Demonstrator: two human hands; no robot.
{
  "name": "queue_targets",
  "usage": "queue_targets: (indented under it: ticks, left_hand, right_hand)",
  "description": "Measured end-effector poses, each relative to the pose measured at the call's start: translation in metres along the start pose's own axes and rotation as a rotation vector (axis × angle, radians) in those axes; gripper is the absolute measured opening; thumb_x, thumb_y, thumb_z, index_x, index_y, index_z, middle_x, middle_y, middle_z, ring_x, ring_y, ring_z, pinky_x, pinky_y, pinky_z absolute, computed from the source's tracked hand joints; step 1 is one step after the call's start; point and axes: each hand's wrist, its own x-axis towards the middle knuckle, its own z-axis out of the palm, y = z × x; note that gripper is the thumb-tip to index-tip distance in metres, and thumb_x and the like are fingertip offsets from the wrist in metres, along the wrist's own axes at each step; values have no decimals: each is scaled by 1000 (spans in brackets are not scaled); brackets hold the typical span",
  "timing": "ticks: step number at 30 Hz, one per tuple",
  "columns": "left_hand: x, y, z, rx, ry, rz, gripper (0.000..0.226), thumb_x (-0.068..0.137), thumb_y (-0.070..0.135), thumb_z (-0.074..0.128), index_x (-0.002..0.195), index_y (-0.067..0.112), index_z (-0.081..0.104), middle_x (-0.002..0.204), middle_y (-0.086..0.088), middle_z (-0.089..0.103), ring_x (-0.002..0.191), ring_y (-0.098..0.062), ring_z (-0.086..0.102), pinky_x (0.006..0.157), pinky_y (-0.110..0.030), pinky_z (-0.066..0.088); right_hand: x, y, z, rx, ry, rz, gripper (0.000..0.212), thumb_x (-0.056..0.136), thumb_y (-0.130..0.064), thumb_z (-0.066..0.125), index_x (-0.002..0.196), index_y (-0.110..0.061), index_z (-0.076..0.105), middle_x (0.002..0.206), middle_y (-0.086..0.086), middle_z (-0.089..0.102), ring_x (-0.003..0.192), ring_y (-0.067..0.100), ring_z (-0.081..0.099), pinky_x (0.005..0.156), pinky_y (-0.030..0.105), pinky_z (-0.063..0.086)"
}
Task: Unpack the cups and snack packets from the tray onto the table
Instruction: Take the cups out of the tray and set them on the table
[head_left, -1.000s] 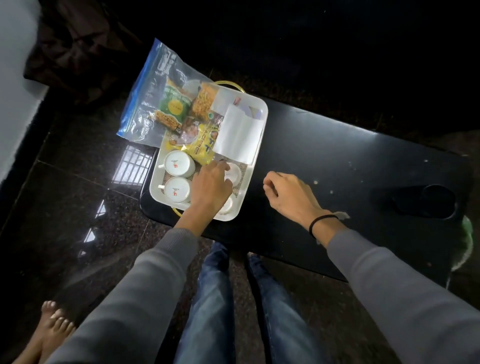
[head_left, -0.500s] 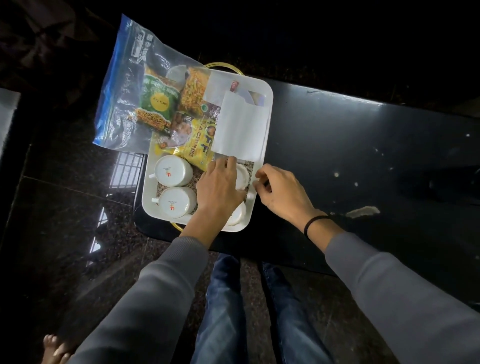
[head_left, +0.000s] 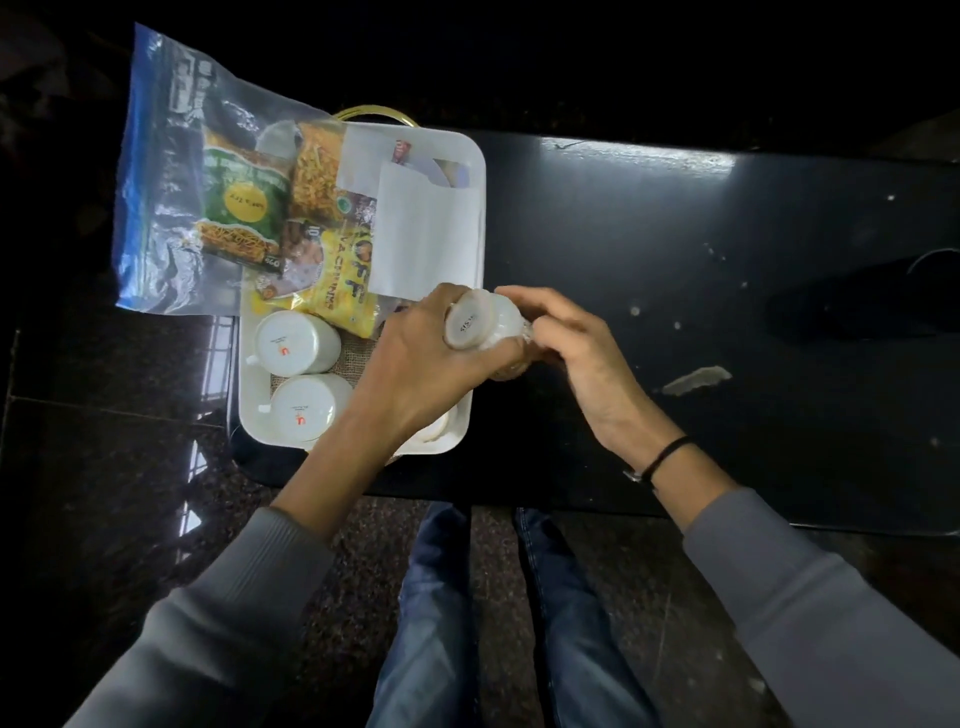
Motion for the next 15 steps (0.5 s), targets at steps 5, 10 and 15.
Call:
queue_targets:
  ticks: [5,10,15]
  left_hand:
    - [3,10,28,-427,-211,-142,64,74,61,78,123,23,62,95,3,80,88,-7,76,82,-26,58]
    - [-3,4,75,-593,-312,-200,38,84,59,70,74,23,77,67,0,73,65,-12,69,69,-28,60]
    - [-11,-17,114,-713,-295,-397,32,95,36,70,78,9,72,70,-1,75,67,-10,72,65,-23,61]
  right_hand:
    - [-25,7,-41,118,-12,90,41,90,-35,59,129,-31,69,116,-2,75,102,11,70,84,31,53]
    - [-45,24,-71,140,1,256,33,97,-39,64,129,-32,68,116,2,77,101,17,75,82,28,59]
    - [-52,40,-82,140,98,456,35,96,-38,66,122,-15,70,123,16,72,106,32,75,80,35,64]
